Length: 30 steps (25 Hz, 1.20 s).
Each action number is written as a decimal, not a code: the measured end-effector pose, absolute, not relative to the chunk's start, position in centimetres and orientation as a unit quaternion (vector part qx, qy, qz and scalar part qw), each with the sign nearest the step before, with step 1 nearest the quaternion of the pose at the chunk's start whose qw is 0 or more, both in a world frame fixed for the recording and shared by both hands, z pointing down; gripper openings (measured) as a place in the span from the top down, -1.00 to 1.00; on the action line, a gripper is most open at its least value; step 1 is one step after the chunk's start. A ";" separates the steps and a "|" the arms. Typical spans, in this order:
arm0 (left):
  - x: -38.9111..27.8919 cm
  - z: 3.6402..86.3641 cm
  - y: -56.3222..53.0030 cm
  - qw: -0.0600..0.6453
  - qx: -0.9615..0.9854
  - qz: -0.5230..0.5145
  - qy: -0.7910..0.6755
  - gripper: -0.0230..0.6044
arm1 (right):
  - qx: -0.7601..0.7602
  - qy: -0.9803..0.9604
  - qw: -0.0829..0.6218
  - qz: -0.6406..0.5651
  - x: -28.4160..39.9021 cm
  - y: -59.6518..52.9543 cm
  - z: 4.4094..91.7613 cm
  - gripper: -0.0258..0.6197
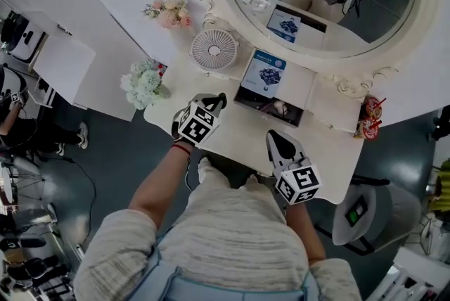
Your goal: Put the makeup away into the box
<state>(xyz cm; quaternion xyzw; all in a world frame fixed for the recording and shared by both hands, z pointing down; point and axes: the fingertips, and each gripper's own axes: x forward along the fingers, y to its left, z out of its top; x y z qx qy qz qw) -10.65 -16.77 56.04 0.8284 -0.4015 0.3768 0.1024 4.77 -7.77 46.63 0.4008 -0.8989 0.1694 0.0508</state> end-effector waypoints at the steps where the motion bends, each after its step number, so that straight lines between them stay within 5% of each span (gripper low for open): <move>1: -10.3 55.5 -16.8 0.098 0.830 0.374 -0.401 0.88 | 0.400 -0.899 0.051 0.168 4.9 -7.6 46.6 0.89; 30: 5.0 53.7 -17.1 0.053 0.880 0.407 -0.239 0.88 | 0.448 -0.877 0.041 0.171 10.6 -6.7 46.6 0.89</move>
